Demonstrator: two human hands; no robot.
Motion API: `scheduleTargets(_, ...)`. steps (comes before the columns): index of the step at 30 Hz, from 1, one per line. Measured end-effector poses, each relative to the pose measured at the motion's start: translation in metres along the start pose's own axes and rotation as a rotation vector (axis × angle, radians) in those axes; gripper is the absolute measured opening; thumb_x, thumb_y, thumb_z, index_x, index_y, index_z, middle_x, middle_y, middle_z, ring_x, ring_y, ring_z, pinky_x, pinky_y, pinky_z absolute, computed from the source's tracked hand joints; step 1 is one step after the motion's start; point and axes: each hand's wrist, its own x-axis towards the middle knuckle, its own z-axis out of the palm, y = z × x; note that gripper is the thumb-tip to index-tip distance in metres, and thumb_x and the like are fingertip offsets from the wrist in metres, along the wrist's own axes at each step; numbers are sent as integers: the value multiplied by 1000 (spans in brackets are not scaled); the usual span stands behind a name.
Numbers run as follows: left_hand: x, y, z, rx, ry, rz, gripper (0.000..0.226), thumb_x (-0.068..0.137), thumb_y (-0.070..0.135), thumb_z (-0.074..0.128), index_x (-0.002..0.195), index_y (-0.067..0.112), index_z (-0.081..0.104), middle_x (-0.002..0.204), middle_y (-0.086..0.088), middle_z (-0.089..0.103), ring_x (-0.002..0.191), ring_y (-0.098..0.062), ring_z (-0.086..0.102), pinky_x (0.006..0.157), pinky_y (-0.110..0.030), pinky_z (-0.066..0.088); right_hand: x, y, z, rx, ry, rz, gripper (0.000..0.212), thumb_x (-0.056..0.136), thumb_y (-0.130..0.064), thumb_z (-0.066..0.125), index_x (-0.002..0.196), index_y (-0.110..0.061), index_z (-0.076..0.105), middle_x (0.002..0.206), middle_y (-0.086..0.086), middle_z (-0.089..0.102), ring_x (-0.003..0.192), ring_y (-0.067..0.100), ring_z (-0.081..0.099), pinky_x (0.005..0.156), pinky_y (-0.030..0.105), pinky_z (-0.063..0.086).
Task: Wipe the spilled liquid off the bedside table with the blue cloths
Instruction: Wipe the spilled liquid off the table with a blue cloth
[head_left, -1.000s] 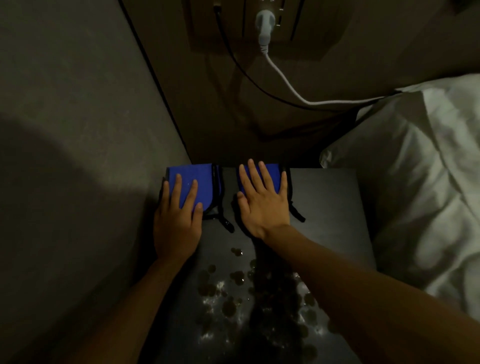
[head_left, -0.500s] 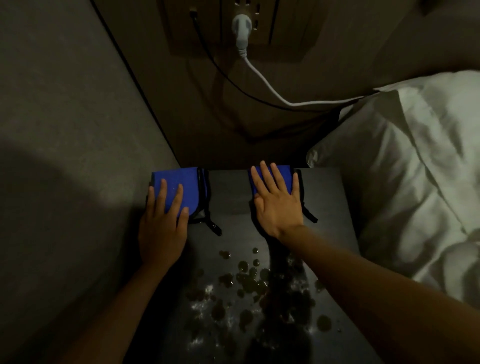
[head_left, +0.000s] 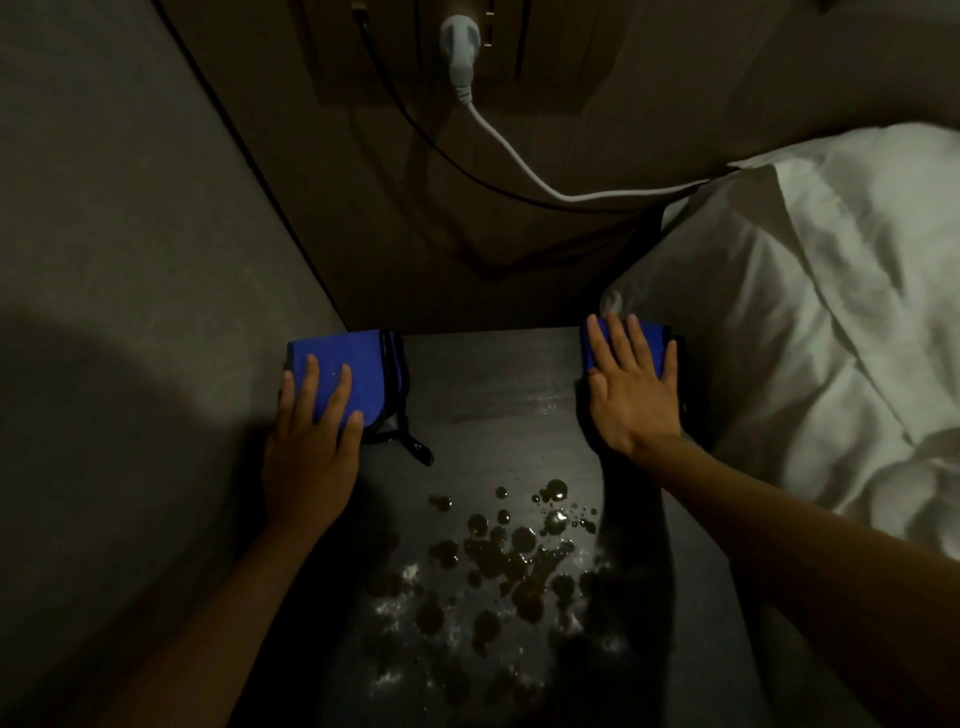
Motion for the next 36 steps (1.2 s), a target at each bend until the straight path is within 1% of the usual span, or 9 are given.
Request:
scheduleTargets(5, 0, 1, -1, -9, -9, -7, 56, 99, 41, 34, 153, 37, 17, 164, 5, 1, 150, -21, -4, 114, -55, 21, -6, 16, 2, 50, 15, 96, 61, 105, -36, 18, 161, -33, -7, 170, -3, -12, 155, 16, -16, 124, 54, -7)
scheduleTargets(13, -2, 3, -4, -20, -10, -15, 57, 99, 38, 39, 152, 38, 18, 164, 4, 2, 150, -23, -2, 116, -55, 18, -40, 7, 13, 86, 23, 150, 73, 91, -47, -3, 161, -28, -9, 169, 1, -15, 154, 19, -18, 125, 51, -5)
scheduleTargets(18, -1, 4, -3, -6, -7, -14, 57, 99, 39, 39, 152, 37, 18, 164, 3, 3, 150, -25, 0, 115, -56, 20, -57, -8, 17, 83, -2, 154, 68, 95, -46, 5, 158, -29, -15, 168, 1, -18, 153, 20, -20, 125, 51, -6)
scheduleTargets(23, 0, 4, -1, 36, -5, -19, 58, 99, 40, 38, 153, 37, 16, 164, 2, 2, 150, -26, 0, 113, -57, 22, -70, -40, 15, 99, -44, 154, 72, 89, -48, -5, 156, -29, -20, 166, 0, -23, 153, 21, -23, 125, 51, -7)
scheduleTargets(26, -1, 4, 0, 63, 4, -23, 59, 98, 43, 36, 153, 38, 15, 164, 2, 2, 150, -26, 1, 112, -59, 22, -77, -63, 20, 135, -61, 147, 71, 91, -48, -3, 157, -27, -20, 165, 1, -26, 152, 23, -26, 124, 53, -8)
scheduleTargets(30, -2, 4, -1, 62, 6, -29, 59, 98, 44, 37, 153, 38, 15, 164, 3, 1, 150, -25, -1, 112, -60, 21, -83, -83, 19, 110, -95, 66, 72, 91, -49, -8, 157, -24, -21, 164, 2, -28, 151, 23, -28, 124, 52, -12)
scheduleTargets(32, -2, 3, -2, 55, 7, -21, 59, 98, 44, 36, 153, 38, 16, 165, 4, 1, 150, -24, -2, 113, -59, 21, -82, -81, 12, 122, -107, 40, 66, 99, -47, 1, 158, -25, -17, 165, 1, -26, 151, 20, -26, 124, 48, -12)
scheduleTargets(34, -2, 3, -2, 52, 10, -10, 59, 98, 44, 36, 153, 37, 17, 165, 4, 2, 151, -24, -1, 113, -59, 21, -81, -73, 5, 163, -75, 30, 64, 102, -42, 13, 161, -24, -5, 168, 0, -15, 154, 17, -17, 125, 43, -9)
scheduleTargets(36, -2, 2, -3, 40, 3, -8, 60, 98, 43, 37, 153, 37, 16, 165, 4, 1, 151, -24, -2, 114, -58, 21, -78, -63, 6, 196, 3, 40, 69, 97, -45, 10, 162, -22, 4, 169, 3, -6, 155, 17, -10, 125, 40, -7)
